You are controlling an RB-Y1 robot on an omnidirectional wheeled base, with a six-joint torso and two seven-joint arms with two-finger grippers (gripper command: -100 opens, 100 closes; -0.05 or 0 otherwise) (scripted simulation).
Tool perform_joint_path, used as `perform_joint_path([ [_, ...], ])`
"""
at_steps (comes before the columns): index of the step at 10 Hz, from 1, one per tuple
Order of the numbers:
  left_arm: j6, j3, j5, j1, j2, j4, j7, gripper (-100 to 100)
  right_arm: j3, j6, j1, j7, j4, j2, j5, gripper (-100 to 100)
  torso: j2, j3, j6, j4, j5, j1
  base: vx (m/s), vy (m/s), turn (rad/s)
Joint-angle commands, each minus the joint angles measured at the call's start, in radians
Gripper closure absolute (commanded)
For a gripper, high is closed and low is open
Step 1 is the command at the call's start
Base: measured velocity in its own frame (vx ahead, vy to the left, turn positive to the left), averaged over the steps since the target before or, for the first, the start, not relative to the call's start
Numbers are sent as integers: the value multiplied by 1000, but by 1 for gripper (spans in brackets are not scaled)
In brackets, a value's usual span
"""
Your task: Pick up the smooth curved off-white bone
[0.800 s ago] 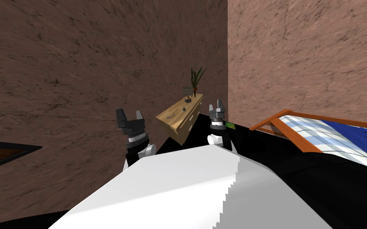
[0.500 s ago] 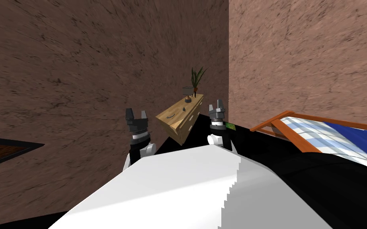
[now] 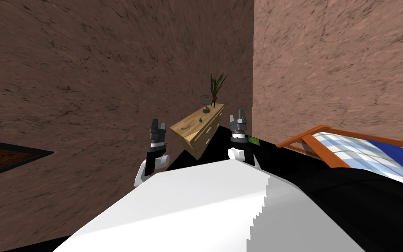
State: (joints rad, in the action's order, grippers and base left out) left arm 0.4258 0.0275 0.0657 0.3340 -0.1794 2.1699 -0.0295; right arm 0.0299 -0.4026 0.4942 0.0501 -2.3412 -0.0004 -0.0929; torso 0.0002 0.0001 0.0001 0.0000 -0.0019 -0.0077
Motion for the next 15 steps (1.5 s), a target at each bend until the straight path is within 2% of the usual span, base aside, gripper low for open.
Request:
perform_joint_path([
  [1, -37, 8, 2, -50, -28, -50, -22, -100, 0, 0, 0, 0, 0, 0, 0, 0, 0, 0, 0, 0, 0, 0, -3, -100, 71],
  [2, -37, 8, 2, -57, -28, -72, -22, -100, 0, 0, 0, 0, 0, 0, 0, 0, -1, 0, 0, 0, 0, 1, -1, -72, 38],
  [3, -70, 17, 2, -98, -53, -108, -39, -100, 0, 0, 0, 0, 0, 0, 0, 0, -1, -1, 0, 0, 1, 3, 2, -86, 86],
  [4, -70, 17, 2, -98, -53, -122, -39, -100, 0, 0, 0, 0, 0, 0, 0, 0, -1, -1, 0, 0, 1, 2, -6, -79, 43],
  [5, -105, 27, 2, -141, -78, -154, -57, -100, 0, 0, 0, 0, 0, 0, 0, 0, -1, 0, 0, 0, 1, 3, -24, -85, 80],
  [7, -105, 27, 2, -142, -78, -175, -57, -100, 0, 0, 0, 0, 0, 0, 0, 0, 0, 0, 0, 0, 1, 3, -13, -61, 22],
  [8, -142, 37, 1, -188, -101, -212, -76, -100, 0, 0, 0, 0, 0, 0, 0, 0, 0, 0, 0, 0, 1, 5, -7, -81, 73],
  [9, -142, 37, 1, -188, -101, -229, -76, -100, 0, 0, 0, 0, 0, 0, 0, 0, -1, 0, 0, 0, 1, 3, -9, -75, 60],
  [10, -180, 47, 1, -231, -124, -261, -95, -100, 0, 0, 0, 0, 0, 0, 0, 0, -1, 0, 0, 0, 1, 3, -14, -105, 96],
  [11, -180, 47, 1, -235, -124, -286, -95, -100, 0, 0, 0, 0, 0, 0, 0, 0, 0, 0, 0, 0, 0, 1, -14, -97, 48],
  [12, -218, 58, 1, -280, -145, -328, -114, -100, 0, 0, 0, 0, 0, 0, 0, 0, 0, 0, 0, 0, 0, 2, -4, -103, 80],
  [13, -219, 58, 1, -284, -145, -344, -114, -100, 0, 0, 0, 0, 0, 0, 0, 0, -1, 0, 0, 0, 0, 1, -5, -95, 61],
  [14, -260, 69, 0, -327, -166, -379, -132, -100, 0, 0, 0, 0, 0, 0, 0, 0, -1, -1, 0, 0, 0, 2, -13, -102, 103],
  [15, -260, 69, 0, -332, -166, -404, -132, -100, 0, 0, 0, 0, 0, 0, 0, 0, -1, 0, 0, 0, 0, 1, -12, -86, 45],
])
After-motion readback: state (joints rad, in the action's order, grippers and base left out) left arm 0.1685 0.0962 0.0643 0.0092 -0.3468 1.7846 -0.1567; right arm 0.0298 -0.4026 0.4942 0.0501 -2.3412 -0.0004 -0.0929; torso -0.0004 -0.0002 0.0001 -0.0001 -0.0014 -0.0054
